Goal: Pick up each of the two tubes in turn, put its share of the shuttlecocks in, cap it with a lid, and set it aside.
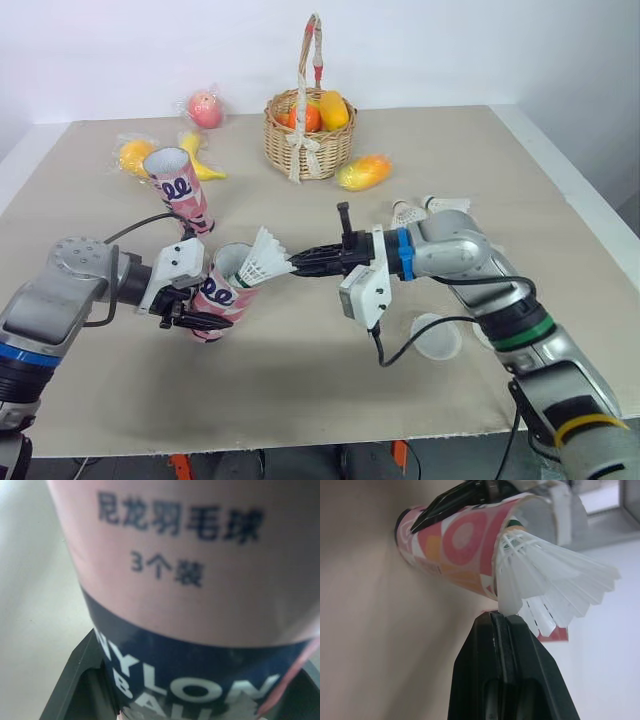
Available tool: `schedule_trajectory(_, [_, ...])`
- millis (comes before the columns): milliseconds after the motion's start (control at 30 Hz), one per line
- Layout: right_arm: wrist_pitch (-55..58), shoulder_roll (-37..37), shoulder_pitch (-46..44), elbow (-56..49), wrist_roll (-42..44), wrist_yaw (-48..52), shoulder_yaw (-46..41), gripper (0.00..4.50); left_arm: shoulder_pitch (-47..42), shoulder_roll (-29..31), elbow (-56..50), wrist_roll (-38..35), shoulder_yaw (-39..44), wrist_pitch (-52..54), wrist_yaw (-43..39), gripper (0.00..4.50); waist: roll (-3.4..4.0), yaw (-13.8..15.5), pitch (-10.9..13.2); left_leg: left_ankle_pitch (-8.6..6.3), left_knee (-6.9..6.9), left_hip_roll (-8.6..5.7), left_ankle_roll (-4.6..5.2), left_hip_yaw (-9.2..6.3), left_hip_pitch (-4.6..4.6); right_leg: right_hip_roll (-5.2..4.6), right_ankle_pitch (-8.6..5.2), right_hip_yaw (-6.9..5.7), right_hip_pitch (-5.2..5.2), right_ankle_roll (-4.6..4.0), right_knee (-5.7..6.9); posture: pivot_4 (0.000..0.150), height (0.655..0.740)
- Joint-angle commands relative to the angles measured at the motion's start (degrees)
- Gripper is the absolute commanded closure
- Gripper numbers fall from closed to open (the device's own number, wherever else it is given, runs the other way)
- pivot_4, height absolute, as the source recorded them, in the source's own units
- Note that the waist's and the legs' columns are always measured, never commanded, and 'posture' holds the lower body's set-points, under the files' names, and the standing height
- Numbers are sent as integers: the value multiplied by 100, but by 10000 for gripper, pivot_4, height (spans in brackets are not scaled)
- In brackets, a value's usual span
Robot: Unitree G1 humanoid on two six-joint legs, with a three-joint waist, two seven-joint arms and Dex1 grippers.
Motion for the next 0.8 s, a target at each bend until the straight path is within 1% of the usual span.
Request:
schedule_trajectory(33, [-544,35,-311,213,-133,-37,33,44898,108,100,-53,23,-56,93,-8,18263,0,0,0,0,-1,0,0,0,0,0,0,0,0,0,0,1500,7400])
schedule_trajectory(133, [-774,118,-551,445,-75,22,111,44898,108,103,-86,17,-51,118,5,18263,0,-5,0,0,-1,0,0,0,0,-1,1,0,0,-2,0,1500,7400])
schedule_trajectory(167, [-753,146,-650,473,77,143,163,44898,105,101,-95,10,-50,131,8,18263,0,-5,0,0,-1,0,0,0,0,0,1,0,-1,-2,1,1500,7400])
schedule_trajectory(200, [-736,164,-715,493,192,234,199,38253,102,99,-101,5,-49,140,11,18263,0,-6,0,0,-2,0,0,-1,1,0,2,0,-1,-3,3,1500,7400])
schedule_trajectory(233, [-739,193,-789,527,244,255,207,35592,99,96,-101,3,-49,144,14,18263,0,-6,0,0,-2,0,0,-1,1,0,2,-1,-2,-3,3,1500,7400])
schedule_trajectory(267, [-723,229,-863,558,279,245,183,31725,100,97,-105,-1,-45,151,16,18263,0,-6,0,0,-2,0,0,-1,1,0,2,-1,-1,-3,4,1500,7400])
schedule_trajectory(333, [-747,273,-1000,664,289,181,92,21924,99,96,-109,-4,-38,162,26,18263,0,-6,0,0,-2,0,0,-1,1,-2,2,-1,-1,-3,4,1500,7400])
schedule_trajectory(367, [-766,253,-1052,715,351,189,47,17787,97,95,-113,-10,-33,173,31,18263,0,-6,0,0,-1,0,0,-2,1,-2,2,-2,0,-3,4,1500,7400])
schedule_trajectory(433, [-790,205,-1080,797,493,126,-87,17787,93,90,-116,-19,-31,189,47,18263,0,-6,0,0,-1,0,-1,-2,1,-1,2,-2,0,-3,4,1500,7400])
schedule_trajectory(533, [-219,53,-882,787,942,152,-356,17787,85,87,-125,-40,-26,208,79,18263,0,-4,0,0,-1,0,-1,-2,1,-1,2,-3,0,-3,4,1500,7400])
schedule_trajectory(567, [253,18,-755,717,1243,217,-470,17787,83,87,-125,-46,-24,211,85,18263,0,-3,0,0,-1,0,-1,-2,1,-2,2,-3,0,-3,4,1500,7400])
schedule_trajectory(633, [1565,-37,-471,439,1961,248,-749,17787,79,92,-112,-56,-31,204,86,18263,-2,1,0,0,0,0,0,-4,1,-1,2,-4,2,-3,4,1500,7400])
schedule_trajectory(733, [3675,-30,-152,-304,2923,40,-1064,17787,65,89,-69,-52,-49,163,74,18263,0,3,1,0,-1,0,0,-7,0,-1,2,-5,2,-4,7,1500,7400])
schedule_trajectory(767, [4270,23,-120,-570,3183,-76,-1128,21592,56,85,-48,-44,-54,143,67,18263,4,-6,4,0,-1,-1,0,-7,0,-2,2,-5,1,-5,9,1500,7400])
schedule_trajectory(800, [4804,83,-110,-807,3413,-195,-1185,23203,43,79,-24,-34,-60,120,60,18263,7,-14,4,0,0,-1,0,-6,0,-1,2,-4,-3,-6,13,1500,7400])
